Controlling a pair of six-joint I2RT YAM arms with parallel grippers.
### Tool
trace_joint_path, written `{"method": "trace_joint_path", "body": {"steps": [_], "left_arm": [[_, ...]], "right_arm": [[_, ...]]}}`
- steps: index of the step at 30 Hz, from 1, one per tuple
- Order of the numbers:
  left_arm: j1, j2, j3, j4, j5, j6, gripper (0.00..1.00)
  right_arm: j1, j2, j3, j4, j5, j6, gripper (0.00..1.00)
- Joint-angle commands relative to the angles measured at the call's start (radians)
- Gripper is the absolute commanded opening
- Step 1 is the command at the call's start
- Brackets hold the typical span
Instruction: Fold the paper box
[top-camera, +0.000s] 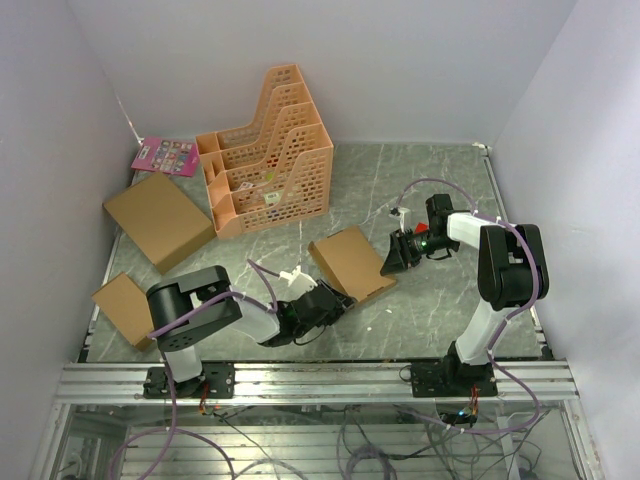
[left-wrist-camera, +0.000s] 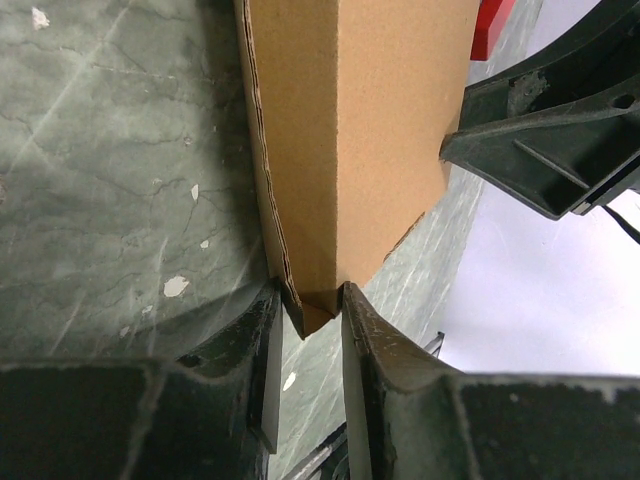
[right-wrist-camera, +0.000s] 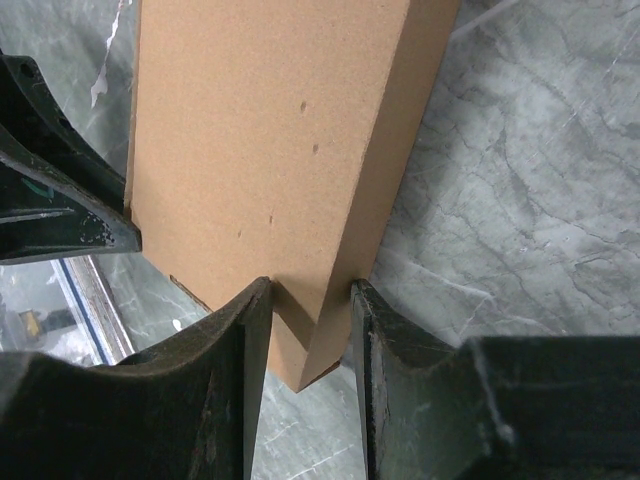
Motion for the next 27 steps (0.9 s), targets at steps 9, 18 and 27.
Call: {"method": "trace_joint_path", "body": {"steps": [9,18,27], "left_arm": [[-0.006,-0.005,0.013,0.015,0.047,0.190,0.37],[-0.005,-0.200,-0.105,-0.044,0.164,0.492,0.60],[0.237,-0.505,-0.062,-0.288,0.336,0.885,0.70]], "right_arm": [[0.011,0.023,-0.010,-0.022,0.073,-0.035,0.40],[-0.021,-0.070,0.069,-0.048,0.038,-0.075,0.65],[-0.069,-0.235,0.080,-0.257,-0.107,-0.438,0.60]]}}
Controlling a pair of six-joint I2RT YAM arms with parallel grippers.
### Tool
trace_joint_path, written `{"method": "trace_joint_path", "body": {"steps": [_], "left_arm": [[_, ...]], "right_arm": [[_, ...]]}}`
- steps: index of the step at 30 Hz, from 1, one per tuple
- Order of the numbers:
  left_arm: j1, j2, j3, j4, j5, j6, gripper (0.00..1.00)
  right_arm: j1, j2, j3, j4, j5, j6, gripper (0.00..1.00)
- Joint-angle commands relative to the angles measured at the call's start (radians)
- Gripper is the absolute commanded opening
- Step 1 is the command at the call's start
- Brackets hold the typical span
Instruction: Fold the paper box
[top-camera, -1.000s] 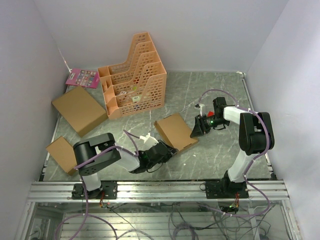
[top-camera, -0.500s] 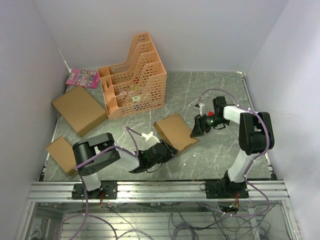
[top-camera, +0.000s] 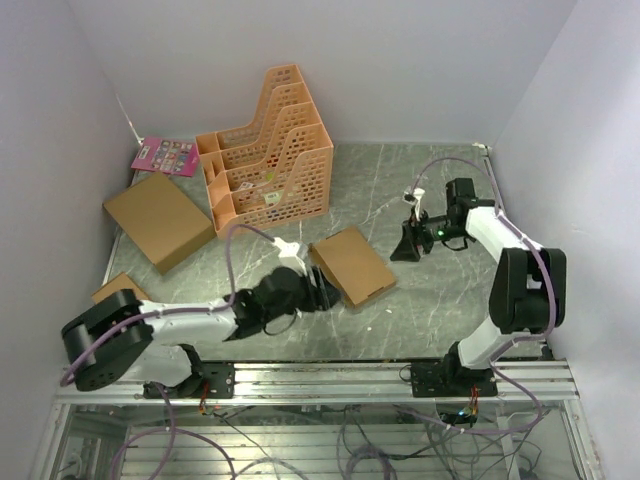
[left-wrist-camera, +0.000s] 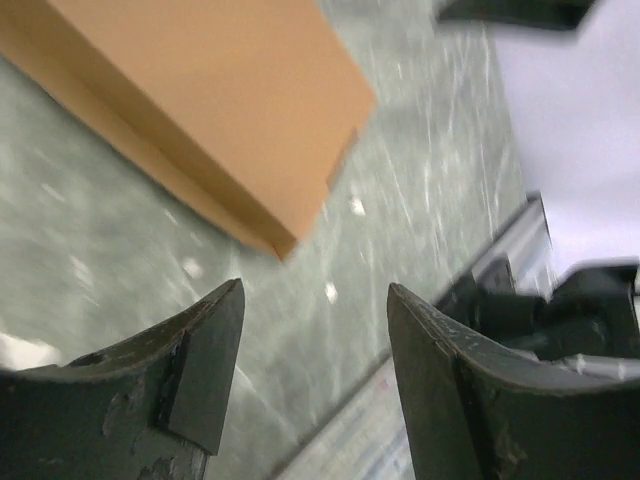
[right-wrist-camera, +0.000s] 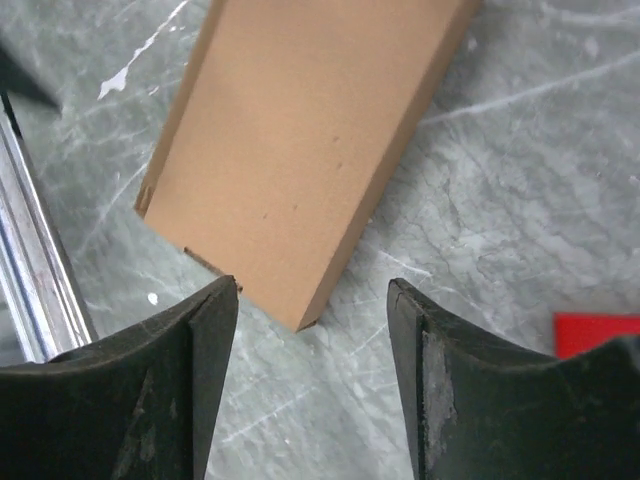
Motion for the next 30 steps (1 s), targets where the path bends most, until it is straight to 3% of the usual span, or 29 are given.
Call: {"method": "trace_joint_path", "body": {"steps": [1,5,7,10,19,24,30], "left_arm": [[0.214,-0.107,0.059,-0.126,0.129,0.290,0.71],[0.379,-0.037,0.195,-0.181,0.262,0.441,0.73],[0.444,0.038,0.247,-0.143,0.351,0.482,0.73],[0.495,0.143,0.316,-0.085,0.418,0.533,0.73],[0.503,0.412,0.492,-0.028,0.397,0.660,0.73],[0.502,0.534,0.570,-0.060,0.406,0.677,0.69],[0.502,0.554,0.565,-0.089,0.378,0.692,0.68]], "right_arm": [[-0.016,-0.105,-0.013,-0.194,-0.115,-0.368,0.57],[-0.015,-0.158,-0.098,-0.475,-0.139,-1.028,0.00],[-0.012,-0.165,-0.147,-0.497,-0.127,-1.158,0.00],[-0.002,-0.175,-0.212,-0.417,-0.096,-1.167,0.00],[0.058,-0.267,-0.373,0.008,0.036,-0.906,0.00],[0.095,-0.238,-0.375,0.109,0.121,-0.810,0.00],[0.110,-0.209,-0.367,0.173,0.177,-0.755,0.00]]}}
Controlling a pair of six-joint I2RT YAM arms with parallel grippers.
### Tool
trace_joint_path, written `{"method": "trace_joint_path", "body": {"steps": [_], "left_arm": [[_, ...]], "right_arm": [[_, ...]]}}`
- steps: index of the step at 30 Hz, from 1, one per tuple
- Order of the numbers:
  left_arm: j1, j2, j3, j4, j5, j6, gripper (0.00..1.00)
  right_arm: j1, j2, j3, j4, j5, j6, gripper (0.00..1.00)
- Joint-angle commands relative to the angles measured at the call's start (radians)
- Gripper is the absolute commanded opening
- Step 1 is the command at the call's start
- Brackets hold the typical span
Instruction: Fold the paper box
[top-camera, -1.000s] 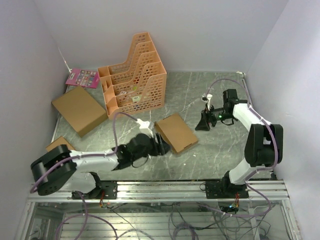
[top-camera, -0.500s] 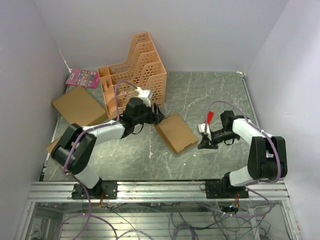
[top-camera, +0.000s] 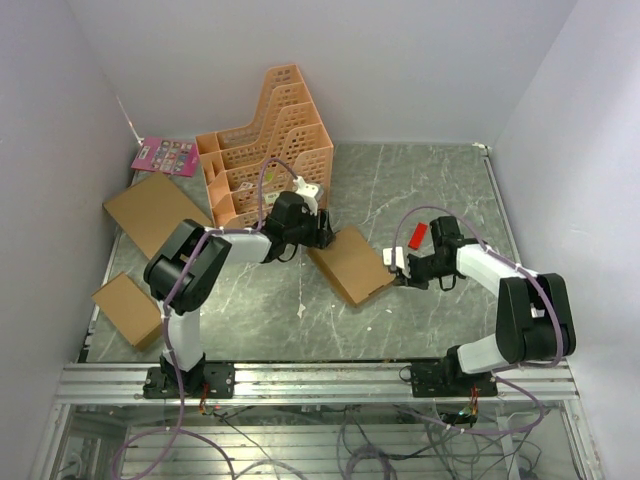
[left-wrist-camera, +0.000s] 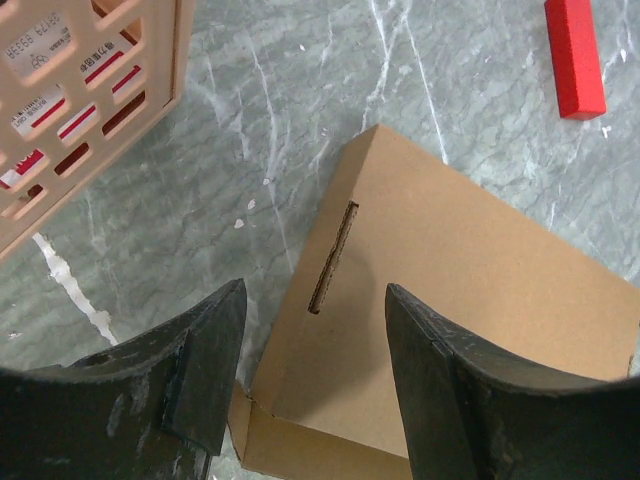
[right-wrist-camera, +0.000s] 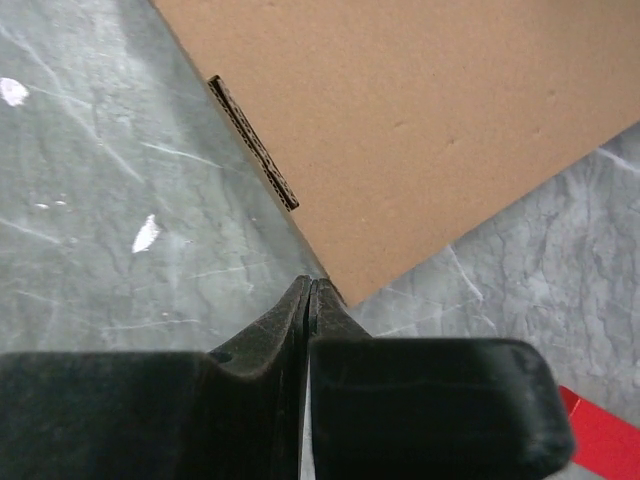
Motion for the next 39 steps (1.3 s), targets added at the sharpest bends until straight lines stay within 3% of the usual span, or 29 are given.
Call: {"method": "trace_joint_path", "body": {"steps": [1,12,26,31,39], "left_arm": [[0.002,0.001,0.022,-0.008,-0.001,0.041,0.68],[-0.002,-0.101,-0.148,0.040,0.029,-0.051,0.61],[-0.128,-0.333,-0.333,0.036,0.007,-0.192,0.61],[-0.174,-0.356,-0.368,0.047,0.032,-0.236,0.61],[-0.211,-0.370,-0.423,0.078,0.017,-0.283,0.61]], "right_arm": [[0.016,0.023,0.007,0.095,0.060,0.071,0.00],[0.031,0.052,0.067,0.158,0.115,0.170,0.05],[0.002,0.096,0.164,0.051,0.109,0.098,0.16],[-0.039,0.023,0.164,-0.077,0.066,0.001,0.29],[-0.046,-0.169,0.084,-0.255,0.012,-0.158,0.63]]}}
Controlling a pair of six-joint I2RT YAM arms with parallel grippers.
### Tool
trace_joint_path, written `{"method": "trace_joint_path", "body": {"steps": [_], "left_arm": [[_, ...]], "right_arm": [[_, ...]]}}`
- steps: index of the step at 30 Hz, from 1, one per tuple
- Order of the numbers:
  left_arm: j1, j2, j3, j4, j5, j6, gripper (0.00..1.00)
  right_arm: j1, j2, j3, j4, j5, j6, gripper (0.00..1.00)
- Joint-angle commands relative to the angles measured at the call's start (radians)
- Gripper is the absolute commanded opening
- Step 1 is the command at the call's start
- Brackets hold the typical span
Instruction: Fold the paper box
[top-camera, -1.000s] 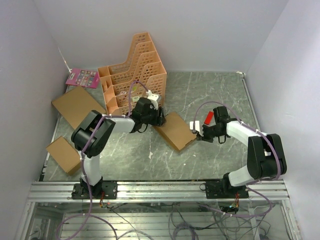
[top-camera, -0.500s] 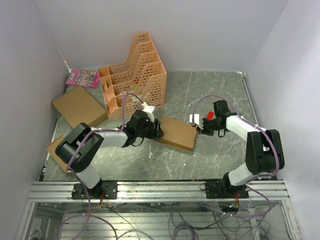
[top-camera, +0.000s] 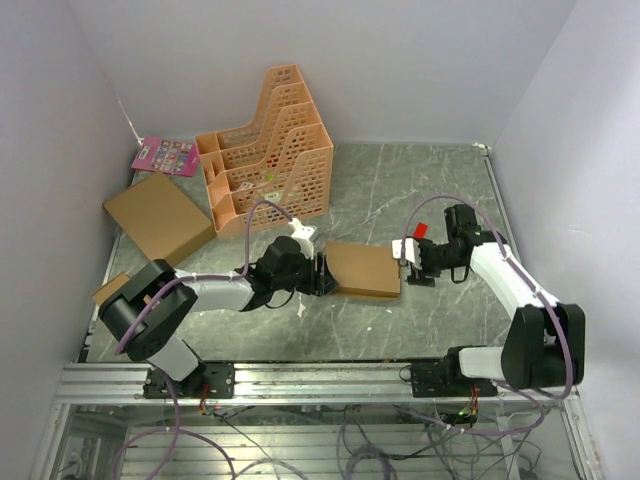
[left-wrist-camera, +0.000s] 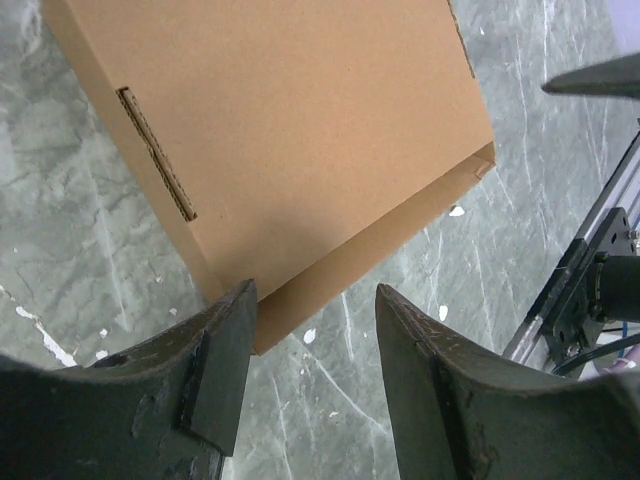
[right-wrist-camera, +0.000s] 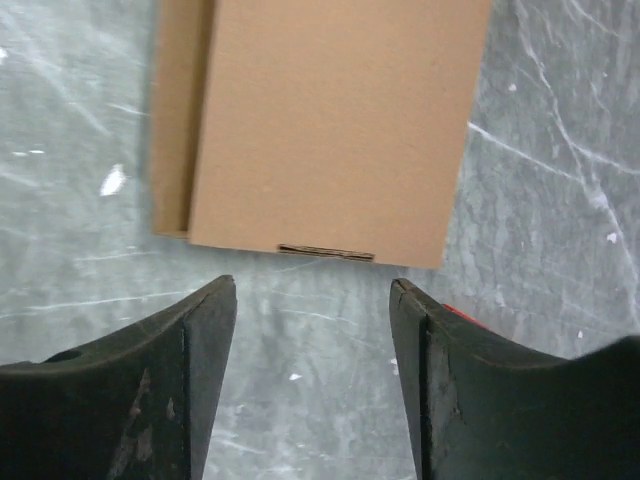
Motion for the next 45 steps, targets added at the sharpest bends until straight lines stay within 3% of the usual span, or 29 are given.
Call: {"method": "trace_joint_path", "body": {"steps": [1,4,6,11,18,23,32,39,45], "left_arm": [[-0.017,-0.040,-0.038,0.038,0.001,-0.042,0.61],[-0.033,-0.119,-0.085,0.037,-0.053,-0.063,0.62],[-0.035,-0.218,-0.124,0.032,-0.106,-0.084,0.62],[-0.036,-0.442,-0.228,-0.030,-0.271,-0.181,0.64],[-0.052,-0.570,-0.397,0.042,-0.379,-0.473,0.57],[-0.118,-0.530,-0.375,-0.022,-0.510,-0.535,0.55],[-0.163,-0.316,-0.296,0.034,-0.608,-0.615,0.55],[-0.179,-0.236,-0.246,0.047,-0.630,-0.620,0.53],[-0.182,-0.177,-0.195,0.000,-0.617,-0.643,0.46]], "right_arm": [[-0.003,-0.087,-0.048,-0.199,-0.079,-0.171,0.68],[-0.002,-0.139,-0.086,-0.253,-0.115,-0.253,0.84],[0.005,-0.170,-0.131,-0.217,-0.129,-0.246,0.89],[0.053,-0.241,-0.266,0.057,-0.062,-0.052,0.89],[0.055,-0.233,-0.313,0.174,-0.032,-0.040,0.81],[0.068,-0.223,-0.346,0.212,-0.015,-0.079,0.80],[0.083,-0.229,-0.367,0.231,-0.021,-0.077,0.72],[0.115,-0.224,-0.387,0.287,0.003,-0.041,0.66],[0.117,-0.227,-0.399,0.312,0.028,-0.029,0.58]]}}
